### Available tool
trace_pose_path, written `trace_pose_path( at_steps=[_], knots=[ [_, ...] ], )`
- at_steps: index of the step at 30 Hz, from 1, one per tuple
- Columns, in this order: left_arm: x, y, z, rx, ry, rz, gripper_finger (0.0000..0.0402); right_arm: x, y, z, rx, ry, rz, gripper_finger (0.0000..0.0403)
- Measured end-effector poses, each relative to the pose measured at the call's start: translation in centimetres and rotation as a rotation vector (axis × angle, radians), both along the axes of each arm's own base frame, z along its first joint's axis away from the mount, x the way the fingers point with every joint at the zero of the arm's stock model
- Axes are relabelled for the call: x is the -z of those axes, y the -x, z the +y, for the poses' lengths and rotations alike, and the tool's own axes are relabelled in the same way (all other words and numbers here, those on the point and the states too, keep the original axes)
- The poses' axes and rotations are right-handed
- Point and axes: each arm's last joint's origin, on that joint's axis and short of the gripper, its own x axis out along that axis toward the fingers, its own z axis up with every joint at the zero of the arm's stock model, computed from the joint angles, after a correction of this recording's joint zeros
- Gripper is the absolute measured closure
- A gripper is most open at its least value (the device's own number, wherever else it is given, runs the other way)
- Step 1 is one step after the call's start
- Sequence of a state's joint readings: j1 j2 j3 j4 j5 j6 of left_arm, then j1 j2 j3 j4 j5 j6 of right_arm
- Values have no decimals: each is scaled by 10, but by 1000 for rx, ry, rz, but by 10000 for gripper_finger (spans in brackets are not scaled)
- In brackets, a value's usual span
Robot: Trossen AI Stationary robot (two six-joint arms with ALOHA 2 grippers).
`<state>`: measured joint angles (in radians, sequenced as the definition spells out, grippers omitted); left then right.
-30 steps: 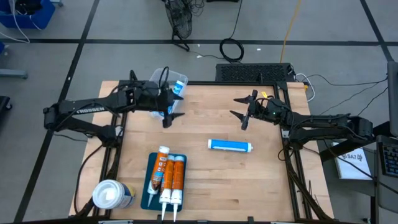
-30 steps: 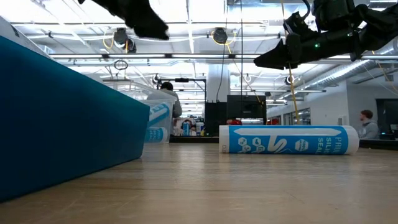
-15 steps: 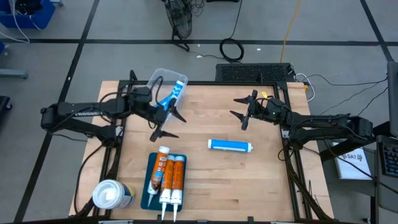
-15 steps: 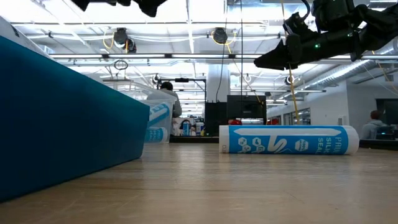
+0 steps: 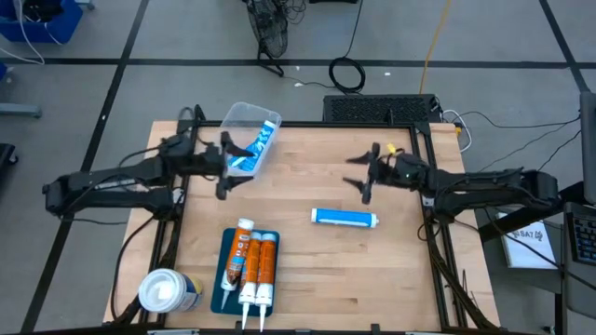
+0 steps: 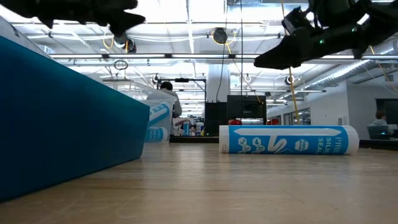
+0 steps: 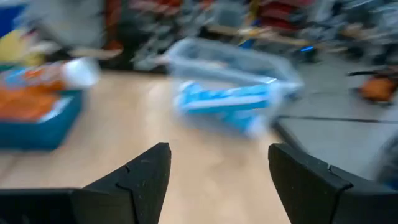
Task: Pick & place silicon tubes, Sealant and Lysol wipes
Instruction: Put the blue sealant into the white bin
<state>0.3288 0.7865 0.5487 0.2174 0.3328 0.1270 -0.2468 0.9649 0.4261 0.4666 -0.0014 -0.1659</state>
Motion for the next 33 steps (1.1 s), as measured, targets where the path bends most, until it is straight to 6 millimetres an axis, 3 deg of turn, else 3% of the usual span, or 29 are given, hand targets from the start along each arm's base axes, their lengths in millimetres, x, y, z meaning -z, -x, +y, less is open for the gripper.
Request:
trace_pose_path(
  at_steps=[6,14,22,33],
  knots=[
    [8,21,-2,-66,-2,-61,96,-19,-16,35,-29,-14,264,148],
    [21,21,2,-138,46,-25,96,-34,-43,72,24,-38,590,134],
    [23,21,2,-137,59,-8,96,-5,-69,85,-125,-172,778,137],
    [28,22,2,-138,63,40,96,31,-80,86,-22,-278,932,139]
  ],
)
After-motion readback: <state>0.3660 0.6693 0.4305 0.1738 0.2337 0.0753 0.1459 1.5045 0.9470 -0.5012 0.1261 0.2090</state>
